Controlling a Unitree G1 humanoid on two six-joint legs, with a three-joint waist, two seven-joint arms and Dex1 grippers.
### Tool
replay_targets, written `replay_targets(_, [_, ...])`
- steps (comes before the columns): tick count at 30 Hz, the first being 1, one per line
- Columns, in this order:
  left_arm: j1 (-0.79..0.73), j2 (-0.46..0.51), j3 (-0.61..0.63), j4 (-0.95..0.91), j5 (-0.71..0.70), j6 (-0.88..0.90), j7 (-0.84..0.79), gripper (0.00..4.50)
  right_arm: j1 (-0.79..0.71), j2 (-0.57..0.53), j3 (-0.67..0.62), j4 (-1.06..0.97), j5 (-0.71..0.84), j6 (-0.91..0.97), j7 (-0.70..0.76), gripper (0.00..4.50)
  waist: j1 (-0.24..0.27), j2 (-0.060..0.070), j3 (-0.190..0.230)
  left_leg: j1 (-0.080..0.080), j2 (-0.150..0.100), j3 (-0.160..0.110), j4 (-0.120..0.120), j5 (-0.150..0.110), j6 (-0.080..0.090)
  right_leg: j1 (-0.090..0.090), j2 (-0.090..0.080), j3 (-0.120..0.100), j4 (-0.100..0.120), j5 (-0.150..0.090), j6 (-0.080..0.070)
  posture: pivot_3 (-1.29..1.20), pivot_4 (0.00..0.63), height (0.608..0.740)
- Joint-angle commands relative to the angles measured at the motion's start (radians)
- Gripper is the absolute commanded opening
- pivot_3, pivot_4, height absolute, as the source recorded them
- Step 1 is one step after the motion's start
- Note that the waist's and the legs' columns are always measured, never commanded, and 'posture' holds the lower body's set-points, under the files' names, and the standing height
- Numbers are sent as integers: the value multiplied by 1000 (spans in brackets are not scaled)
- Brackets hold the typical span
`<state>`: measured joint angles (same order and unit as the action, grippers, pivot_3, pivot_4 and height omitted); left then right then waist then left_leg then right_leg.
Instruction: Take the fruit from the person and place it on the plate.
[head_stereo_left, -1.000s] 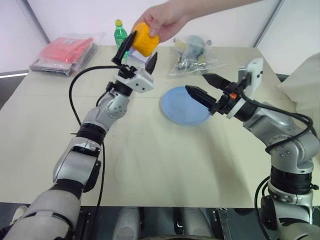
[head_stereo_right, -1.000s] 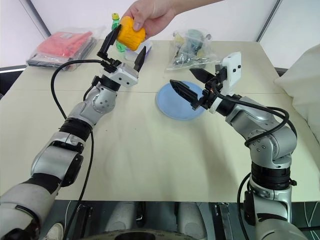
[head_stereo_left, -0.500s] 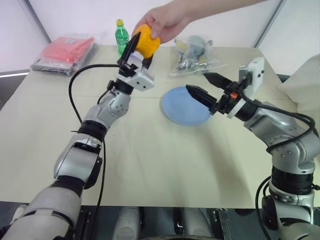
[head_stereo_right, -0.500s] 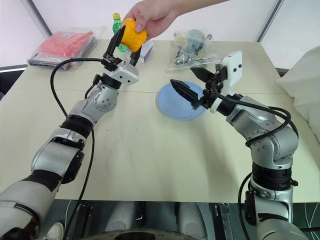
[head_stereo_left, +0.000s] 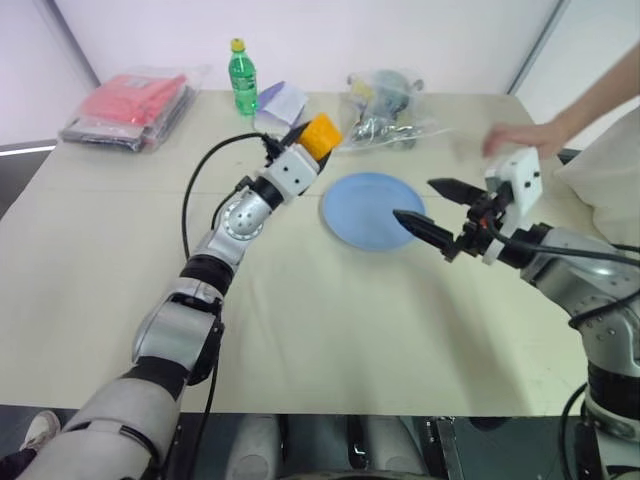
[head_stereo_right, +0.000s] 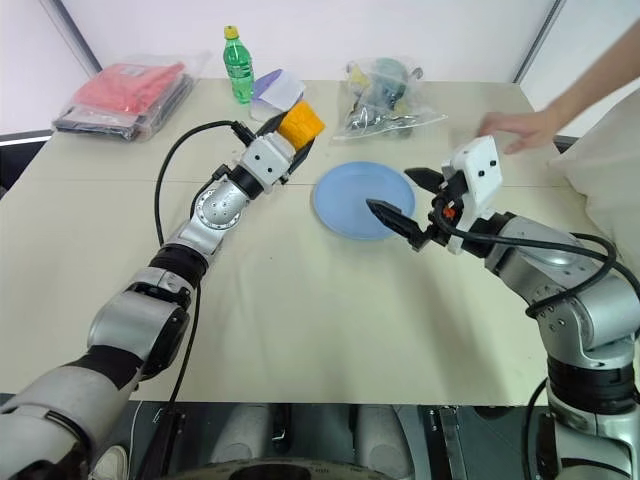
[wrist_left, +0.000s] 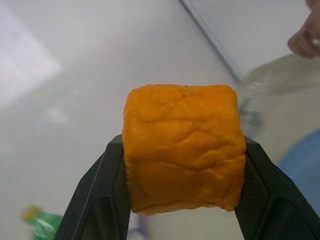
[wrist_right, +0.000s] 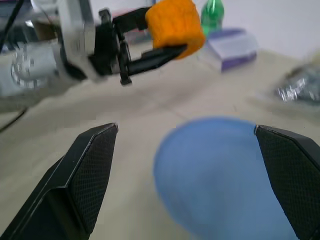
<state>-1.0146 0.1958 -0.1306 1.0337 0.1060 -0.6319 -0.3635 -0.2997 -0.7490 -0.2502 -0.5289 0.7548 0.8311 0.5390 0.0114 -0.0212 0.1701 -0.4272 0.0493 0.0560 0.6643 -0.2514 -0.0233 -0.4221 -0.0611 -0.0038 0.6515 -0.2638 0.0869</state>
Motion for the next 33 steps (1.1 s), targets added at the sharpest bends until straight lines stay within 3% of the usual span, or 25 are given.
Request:
replay_targets(1, [-69, -32, 88, 17, -163, 217, -220, 2041, 45, -52, -68, -98, 18, 1, 20, 4500, -1, 0, 0, 0, 0, 0, 0, 0, 0, 0, 0, 0, 0, 0, 0, 0, 150, 731])
replay_targets(5, [-162, -80, 161, 100, -237, 476, -287, 2041, 101, -46, -102, -147, 21, 5, -22, 4500, -1, -1, 0, 0, 0, -2, 0, 0, 0, 0, 1, 0, 0, 0, 0, 0, 150, 731])
replay_targets(9, [-236, -143, 177, 169, -239, 617, -315, 2041, 133, -29, -110, -182, 23, 4, -63, 4500, 2, -1, 0, -1, 0, -2, 0, 0, 0, 0, 1, 0, -1, 0, 0, 0, 150, 731])
replay_targets(16, [-237, -202, 117, 209, -157, 670, -336, 2041, 155, -3, -106, -215, 15, -4, -120, 4500, -4, -1, 0, 0, 0, -2, 0, 0, 0, 0, 1, 0, -1, 0, 0, 0, 150, 731])
replay_targets(21, [-221, -212, 93, 228, -102, 678, -279, 4409, 160, 7, -99, -224, 11, -12, -146, 4500, -1, -1, 0, 0, 0, -3, 0, 0, 0, 0, 2, 0, -1, 0, 0, 0, 150, 731])
replay_targets(29, [-219, -222, 110, 219, -90, 661, -270, 4461, 145, 10, -81, -211, 1, -20, -155, 4500, 1, -1, 0, -1, 0, -3, 0, 0, 0, 0, 1, 0, -1, 0, 0, 0, 150, 731])
replay_targets(33, [-242, -202, 188, 130, -182, 664, -334, 4461, 131, 8, -70, -201, 3, -22, -148, 4500, 1, -1, 0, -1, 0, -3, 0, 0, 0, 0, 1, 0, -1, 0, 0, 0, 150, 731])
